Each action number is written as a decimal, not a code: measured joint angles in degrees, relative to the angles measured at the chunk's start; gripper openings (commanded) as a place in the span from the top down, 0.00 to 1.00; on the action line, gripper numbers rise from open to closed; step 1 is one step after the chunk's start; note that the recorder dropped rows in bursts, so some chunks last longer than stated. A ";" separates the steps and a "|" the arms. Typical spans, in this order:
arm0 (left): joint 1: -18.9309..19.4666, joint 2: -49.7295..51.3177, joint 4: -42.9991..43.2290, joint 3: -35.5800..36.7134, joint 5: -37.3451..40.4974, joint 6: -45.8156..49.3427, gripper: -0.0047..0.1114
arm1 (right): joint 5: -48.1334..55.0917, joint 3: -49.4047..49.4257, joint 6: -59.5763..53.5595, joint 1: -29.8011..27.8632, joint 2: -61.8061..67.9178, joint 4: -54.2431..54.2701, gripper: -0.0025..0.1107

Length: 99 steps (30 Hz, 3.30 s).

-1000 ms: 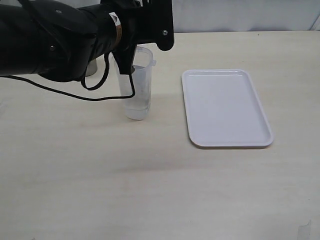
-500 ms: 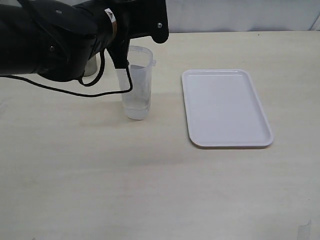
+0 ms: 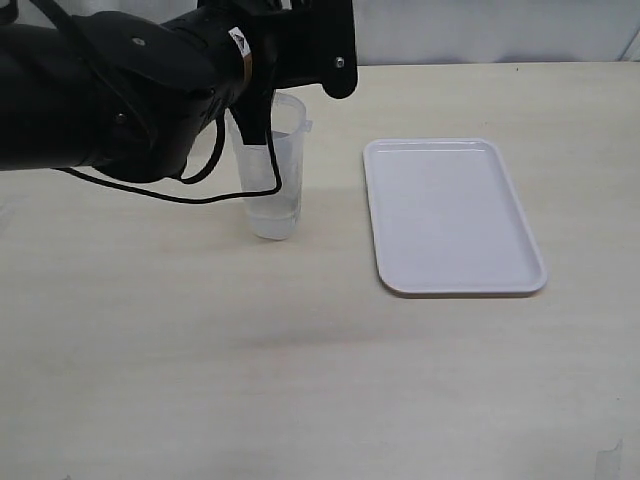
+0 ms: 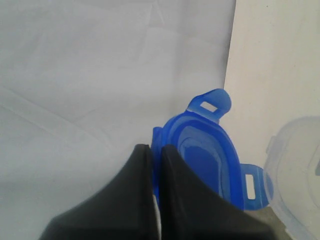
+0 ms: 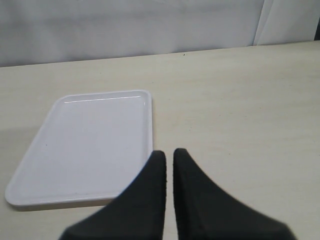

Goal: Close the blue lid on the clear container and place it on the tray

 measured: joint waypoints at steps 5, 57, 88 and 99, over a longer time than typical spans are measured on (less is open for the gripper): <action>0.00 0.00 0.00 0.00 -0.50 -0.12 0.96 | 0.00 0.00 0.00 0.00 0.00 0.00 0.93; -1.99 0.00 -11.53 5.95 -8.28 5.87 0.96 | 0.00 0.00 0.00 0.00 0.00 0.00 0.93; -1.99 0.00 -11.99 5.95 -8.98 8.57 0.96 | 0.00 0.00 0.00 0.00 0.00 0.00 0.93; -1.99 0.00 -10.68 5.95 -8.32 7.95 0.96 | 0.00 0.00 0.00 0.00 0.00 0.00 0.93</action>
